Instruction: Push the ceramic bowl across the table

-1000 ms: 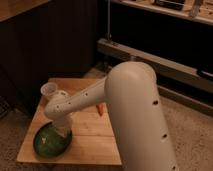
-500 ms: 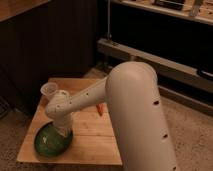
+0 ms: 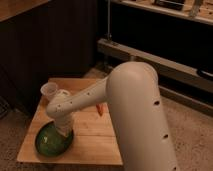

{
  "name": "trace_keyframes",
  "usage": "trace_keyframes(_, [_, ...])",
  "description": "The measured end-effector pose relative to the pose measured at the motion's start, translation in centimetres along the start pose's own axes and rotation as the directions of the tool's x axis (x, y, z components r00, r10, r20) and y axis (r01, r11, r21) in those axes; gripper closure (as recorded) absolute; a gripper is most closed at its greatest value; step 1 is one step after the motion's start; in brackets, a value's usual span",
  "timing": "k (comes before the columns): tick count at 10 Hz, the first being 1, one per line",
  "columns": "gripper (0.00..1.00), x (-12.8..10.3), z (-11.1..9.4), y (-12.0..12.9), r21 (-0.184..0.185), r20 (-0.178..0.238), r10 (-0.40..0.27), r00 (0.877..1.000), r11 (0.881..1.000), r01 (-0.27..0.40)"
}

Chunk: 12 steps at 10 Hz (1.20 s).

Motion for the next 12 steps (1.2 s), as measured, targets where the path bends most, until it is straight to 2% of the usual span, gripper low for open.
trace_keyframes(12, [0.91, 0.77, 0.10, -0.72, -0.011, -0.019, 0.009, 1.000, 1.000, -0.009])
